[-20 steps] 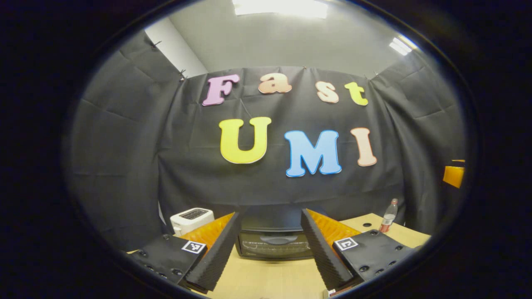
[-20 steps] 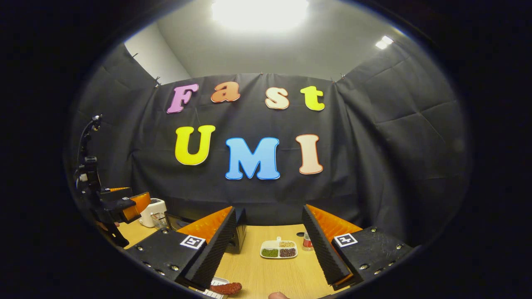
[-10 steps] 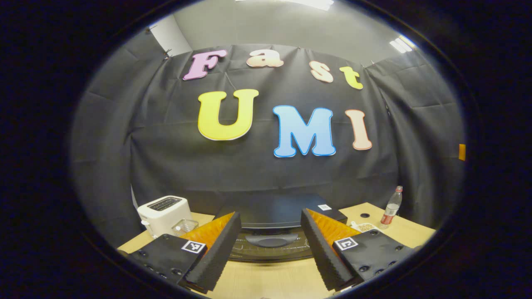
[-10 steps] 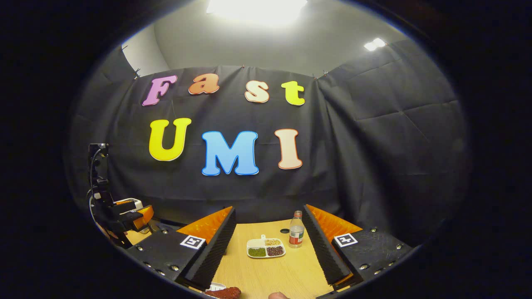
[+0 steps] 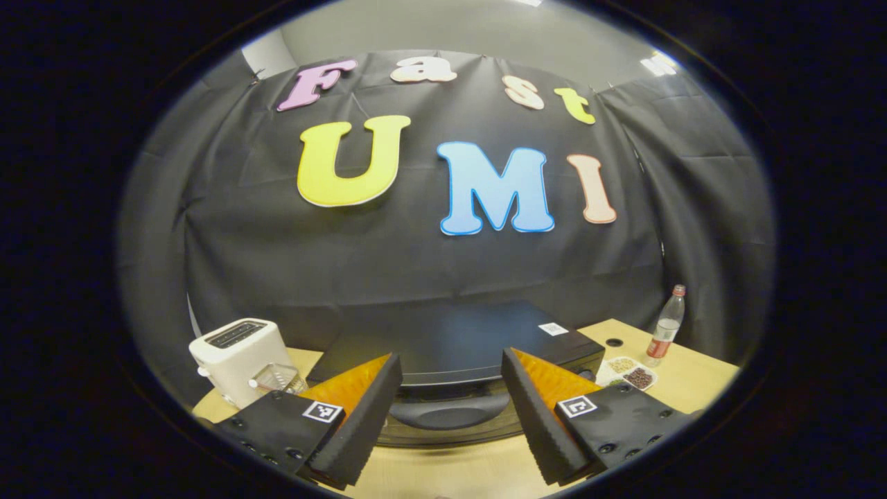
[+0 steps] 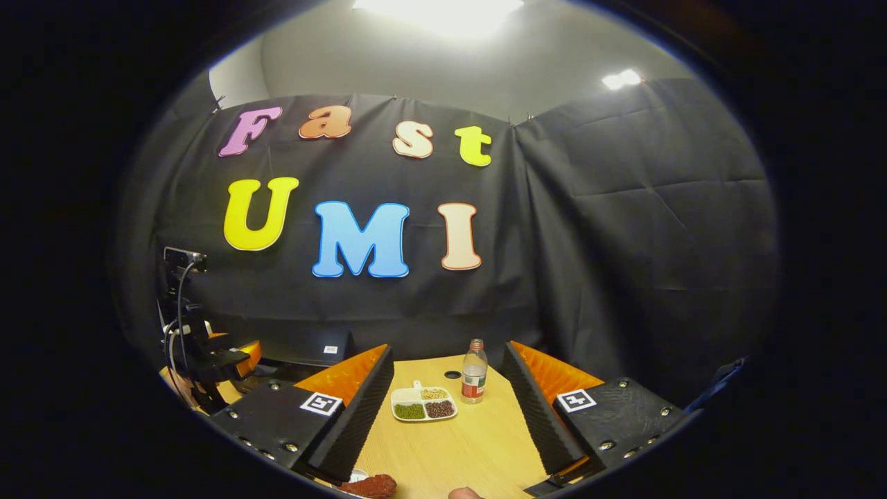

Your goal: Open the electric oven with the left hand, put the food in, and close the electric oven.

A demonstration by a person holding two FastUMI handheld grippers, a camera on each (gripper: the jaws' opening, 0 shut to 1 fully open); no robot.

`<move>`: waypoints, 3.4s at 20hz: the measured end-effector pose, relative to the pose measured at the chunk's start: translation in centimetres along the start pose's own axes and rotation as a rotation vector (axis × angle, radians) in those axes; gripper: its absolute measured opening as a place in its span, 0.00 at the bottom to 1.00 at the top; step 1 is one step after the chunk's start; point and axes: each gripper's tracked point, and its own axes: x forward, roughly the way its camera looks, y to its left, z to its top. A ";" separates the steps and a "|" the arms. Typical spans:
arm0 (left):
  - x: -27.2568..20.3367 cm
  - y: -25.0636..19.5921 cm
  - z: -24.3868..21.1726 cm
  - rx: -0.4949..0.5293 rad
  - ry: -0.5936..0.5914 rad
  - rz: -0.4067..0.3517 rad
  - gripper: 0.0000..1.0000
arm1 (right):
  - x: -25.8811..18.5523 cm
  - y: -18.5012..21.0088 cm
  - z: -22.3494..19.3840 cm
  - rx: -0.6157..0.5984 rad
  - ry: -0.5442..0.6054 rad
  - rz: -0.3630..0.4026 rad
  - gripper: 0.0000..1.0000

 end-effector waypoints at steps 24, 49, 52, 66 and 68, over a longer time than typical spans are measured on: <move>-4.4 -1.4 -6.8 0.015 0.082 0.057 0.97 | -0.8 0.8 0.9 -0.082 -0.011 0.103 0.96; -10.4 -2.6 -16.2 -0.023 0.256 0.116 1.00 | -1.9 -0.3 -1.2 -0.123 0.046 0.218 0.96; -10.9 -2.7 -17.3 -0.032 0.266 0.119 1.00 | -2.2 -0.2 -1.6 -0.137 0.056 0.235 0.96; -17.3 -3.6 -13.4 -0.001 0.183 0.174 1.00 | -3.6 1.1 -4.3 -0.099 0.102 0.389 0.97; -19.5 -3.8 -9.7 0.009 0.116 0.182 0.98 | -3.6 1.7 -5.1 -0.070 0.126 0.426 0.97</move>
